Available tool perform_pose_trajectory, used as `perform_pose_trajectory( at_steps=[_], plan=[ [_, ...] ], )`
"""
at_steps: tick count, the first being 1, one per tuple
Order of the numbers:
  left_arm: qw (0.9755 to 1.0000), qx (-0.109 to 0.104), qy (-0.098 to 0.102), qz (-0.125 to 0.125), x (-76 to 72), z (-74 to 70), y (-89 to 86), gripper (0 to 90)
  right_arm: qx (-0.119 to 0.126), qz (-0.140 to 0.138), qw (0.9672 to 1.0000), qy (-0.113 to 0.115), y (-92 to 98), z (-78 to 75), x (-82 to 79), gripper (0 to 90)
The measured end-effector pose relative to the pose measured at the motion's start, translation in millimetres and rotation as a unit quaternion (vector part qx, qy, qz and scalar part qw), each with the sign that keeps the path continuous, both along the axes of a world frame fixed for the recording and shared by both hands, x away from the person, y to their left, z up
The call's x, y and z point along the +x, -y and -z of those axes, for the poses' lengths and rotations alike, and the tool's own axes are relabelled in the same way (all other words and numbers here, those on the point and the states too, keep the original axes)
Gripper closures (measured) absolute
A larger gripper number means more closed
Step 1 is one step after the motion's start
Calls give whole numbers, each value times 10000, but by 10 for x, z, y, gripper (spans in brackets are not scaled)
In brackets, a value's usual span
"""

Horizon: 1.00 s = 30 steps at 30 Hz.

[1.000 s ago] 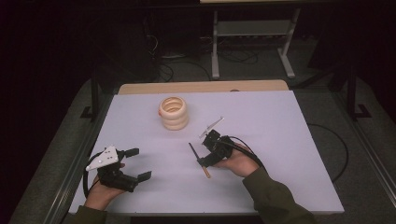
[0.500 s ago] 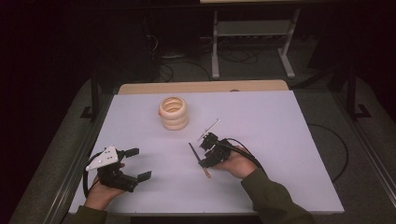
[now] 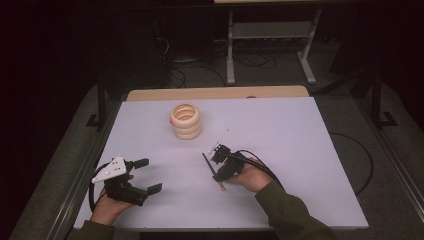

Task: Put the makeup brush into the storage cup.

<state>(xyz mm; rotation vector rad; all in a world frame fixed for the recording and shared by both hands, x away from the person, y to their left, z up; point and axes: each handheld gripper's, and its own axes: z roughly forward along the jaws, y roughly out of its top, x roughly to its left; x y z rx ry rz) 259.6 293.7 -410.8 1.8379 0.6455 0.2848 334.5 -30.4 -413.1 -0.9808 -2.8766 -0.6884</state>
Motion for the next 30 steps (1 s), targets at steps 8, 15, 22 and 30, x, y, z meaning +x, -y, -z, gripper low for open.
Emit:
perform_pose_trajectory(
  at_steps=[8, 15, 22, 30],
  plan=[
    [10000, -20, -8, -9, -2, 0, 2, 0, -147, 6, 9999, -5, -61, 50, 20, 688],
    [10000, -36, -11, -12, -3, 1, 3, 0, -251, -14, 9997, -20, -79, 76, 39, 727],
    [10000, -40, -12, -9, -3, 1, 5, 0, -342, -48, 9994, -48, -79, 83, 52, 767],
    [10000, -48, -17, -15, -4, 1, 3, 0, -435, -163, 9989, -40, -91, 83, 69, 797]
  ],
)
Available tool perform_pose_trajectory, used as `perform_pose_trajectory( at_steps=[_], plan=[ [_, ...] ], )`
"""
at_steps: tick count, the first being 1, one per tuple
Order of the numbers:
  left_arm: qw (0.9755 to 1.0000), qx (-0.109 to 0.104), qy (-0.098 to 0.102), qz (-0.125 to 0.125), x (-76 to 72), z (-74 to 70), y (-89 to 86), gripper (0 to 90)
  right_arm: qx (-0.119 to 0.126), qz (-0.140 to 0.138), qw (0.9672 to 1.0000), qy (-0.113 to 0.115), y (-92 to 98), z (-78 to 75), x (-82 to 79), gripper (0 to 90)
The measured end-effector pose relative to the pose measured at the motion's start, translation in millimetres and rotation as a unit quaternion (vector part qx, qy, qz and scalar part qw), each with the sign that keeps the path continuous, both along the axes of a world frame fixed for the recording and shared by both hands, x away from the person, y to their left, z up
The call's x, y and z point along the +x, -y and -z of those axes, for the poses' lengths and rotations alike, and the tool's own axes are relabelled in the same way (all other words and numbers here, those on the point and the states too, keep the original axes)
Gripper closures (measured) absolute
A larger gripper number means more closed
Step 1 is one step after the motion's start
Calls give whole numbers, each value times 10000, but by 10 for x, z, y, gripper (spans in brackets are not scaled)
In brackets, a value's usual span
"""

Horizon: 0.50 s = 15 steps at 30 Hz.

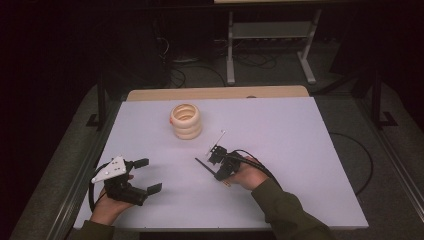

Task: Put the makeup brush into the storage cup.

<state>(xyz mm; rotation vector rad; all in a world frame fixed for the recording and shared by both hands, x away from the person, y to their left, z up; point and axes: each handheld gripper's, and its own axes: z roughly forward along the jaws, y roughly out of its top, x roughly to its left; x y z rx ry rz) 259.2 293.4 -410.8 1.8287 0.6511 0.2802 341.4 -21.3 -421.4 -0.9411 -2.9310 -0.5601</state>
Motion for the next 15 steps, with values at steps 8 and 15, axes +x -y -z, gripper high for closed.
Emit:
perform_pose_trajectory(
  at_steps=[8, 15],
  plan=[
    [10000, -6, 2, 4, 0, 1, 2, 0, -85, -107, 9999, 13, -11, -4, 4, 802],
    [10000, -8, 1, 4, 0, 0, 3, 0, -148, -156, 9998, 39, -19, -6, -5, 814]
  ],
)
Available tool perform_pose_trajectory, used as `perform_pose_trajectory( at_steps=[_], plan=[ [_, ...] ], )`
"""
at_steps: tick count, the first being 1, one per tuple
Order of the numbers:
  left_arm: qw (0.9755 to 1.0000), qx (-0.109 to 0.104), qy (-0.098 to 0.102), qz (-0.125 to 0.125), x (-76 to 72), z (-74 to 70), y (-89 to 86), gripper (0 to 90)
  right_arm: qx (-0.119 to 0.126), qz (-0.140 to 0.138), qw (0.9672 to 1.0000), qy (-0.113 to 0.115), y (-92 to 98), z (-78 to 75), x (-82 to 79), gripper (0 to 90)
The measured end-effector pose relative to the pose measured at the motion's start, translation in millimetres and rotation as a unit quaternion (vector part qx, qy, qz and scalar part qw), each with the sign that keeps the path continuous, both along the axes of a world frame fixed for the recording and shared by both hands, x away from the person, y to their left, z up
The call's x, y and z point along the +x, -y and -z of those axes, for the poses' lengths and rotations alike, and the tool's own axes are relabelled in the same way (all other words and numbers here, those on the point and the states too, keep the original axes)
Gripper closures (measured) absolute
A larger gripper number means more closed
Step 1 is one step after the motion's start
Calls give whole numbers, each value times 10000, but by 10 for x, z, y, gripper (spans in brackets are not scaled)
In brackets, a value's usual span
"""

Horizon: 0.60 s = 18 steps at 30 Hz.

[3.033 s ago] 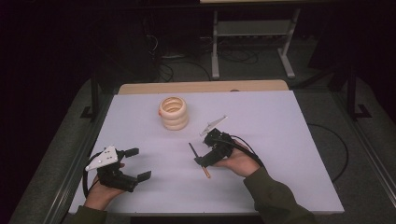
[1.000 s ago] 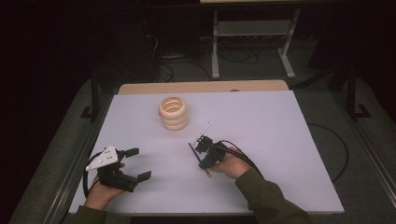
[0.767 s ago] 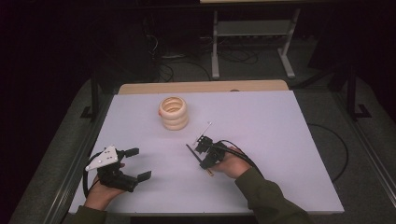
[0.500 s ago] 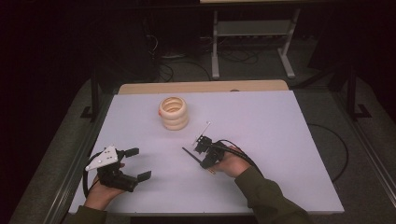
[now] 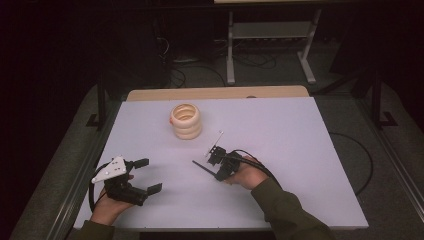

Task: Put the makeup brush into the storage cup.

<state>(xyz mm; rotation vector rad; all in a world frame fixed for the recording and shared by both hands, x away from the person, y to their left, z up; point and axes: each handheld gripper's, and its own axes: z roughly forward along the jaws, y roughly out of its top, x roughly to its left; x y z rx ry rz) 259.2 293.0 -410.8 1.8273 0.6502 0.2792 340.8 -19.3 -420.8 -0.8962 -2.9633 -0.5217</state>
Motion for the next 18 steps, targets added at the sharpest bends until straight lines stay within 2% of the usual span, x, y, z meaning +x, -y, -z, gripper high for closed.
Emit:
perform_pose_trajectory(
  at_steps=[4, 12, 16, 18],
  plan=[
    [10000, 0, 4, 7, -1, -2, 1, 0, -43, -47, 9999, 93, 5, 5, 3, 820],
    [10000, -19, -12, -8, -2, -1, -2, 0, -1, -84, 9999, 61, 8, -1, -1, 829],
    [10000, 3, 0, 1, 0, -4, -8, 0, -19, -85, 9998, 188, 36, -18, 3, 831],
    [10000, 9, 3, 4, 1, -4, -9, 0, 64, -126, 9997, 197, 76, -42, 15, 831]
  ],
)
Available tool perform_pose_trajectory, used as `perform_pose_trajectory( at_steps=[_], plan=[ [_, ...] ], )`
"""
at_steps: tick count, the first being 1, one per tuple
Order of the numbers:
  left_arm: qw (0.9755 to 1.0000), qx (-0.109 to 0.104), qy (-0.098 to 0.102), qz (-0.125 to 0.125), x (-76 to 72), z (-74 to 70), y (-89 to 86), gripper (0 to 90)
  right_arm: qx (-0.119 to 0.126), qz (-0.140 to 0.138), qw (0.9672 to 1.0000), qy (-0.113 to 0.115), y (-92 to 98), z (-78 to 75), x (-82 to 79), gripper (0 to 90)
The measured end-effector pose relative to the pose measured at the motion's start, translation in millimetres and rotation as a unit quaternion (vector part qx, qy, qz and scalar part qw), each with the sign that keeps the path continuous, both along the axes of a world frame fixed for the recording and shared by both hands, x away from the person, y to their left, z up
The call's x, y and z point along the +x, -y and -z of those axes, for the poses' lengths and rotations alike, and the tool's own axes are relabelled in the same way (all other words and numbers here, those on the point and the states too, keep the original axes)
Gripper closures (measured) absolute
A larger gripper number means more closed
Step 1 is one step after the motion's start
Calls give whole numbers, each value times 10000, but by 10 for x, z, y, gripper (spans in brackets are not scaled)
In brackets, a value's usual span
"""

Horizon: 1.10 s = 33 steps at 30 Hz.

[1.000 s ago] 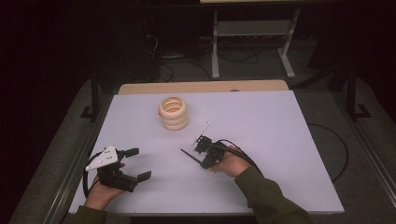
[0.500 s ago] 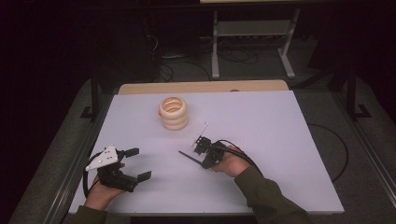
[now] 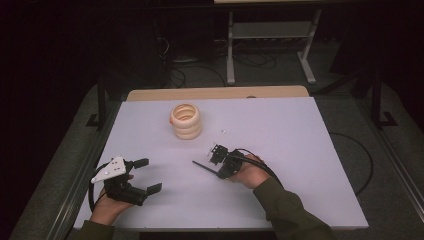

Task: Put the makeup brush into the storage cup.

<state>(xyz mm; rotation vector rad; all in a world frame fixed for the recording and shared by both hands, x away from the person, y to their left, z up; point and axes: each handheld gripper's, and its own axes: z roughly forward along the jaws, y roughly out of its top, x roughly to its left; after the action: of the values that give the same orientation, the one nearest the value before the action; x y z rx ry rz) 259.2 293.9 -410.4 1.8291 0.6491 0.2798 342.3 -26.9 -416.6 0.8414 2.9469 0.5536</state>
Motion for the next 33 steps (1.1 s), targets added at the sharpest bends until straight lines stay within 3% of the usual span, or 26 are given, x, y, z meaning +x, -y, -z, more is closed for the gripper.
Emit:
perform_pose_trajectory(
  at_steps=[8, 13, 17, 23, 29, 33],
  plan=[
    [10000, -49, -14, -7, -3, 3, 12, 0, 248, -166, 9996, 17, 152, -108, 9, 831],
    [10000, 42, 6, 47, 5, 1, 13, 0, 418, -366, 9985, 24, 260, -166, -9, 831],
    [10000, 15, 61, 75, 10, -18, 34, 0, 560, -621, 9965, 54, 344, -211, -44, 831],
    [9996, 12, 147, 223, 34, -71, 67, 0, 564, -867, 9946, 123, 405, -252, -68, 831],
    [9991, -100, 204, 348, 80, -113, 90, 0, 669, -1215, 9903, 113, 425, -293, -103, 831],
    [9984, -97, 209, 514, 124, -166, 131, 0, 726, -1305, 9887, 110, 446, -310, -118, 831]
  ],
)
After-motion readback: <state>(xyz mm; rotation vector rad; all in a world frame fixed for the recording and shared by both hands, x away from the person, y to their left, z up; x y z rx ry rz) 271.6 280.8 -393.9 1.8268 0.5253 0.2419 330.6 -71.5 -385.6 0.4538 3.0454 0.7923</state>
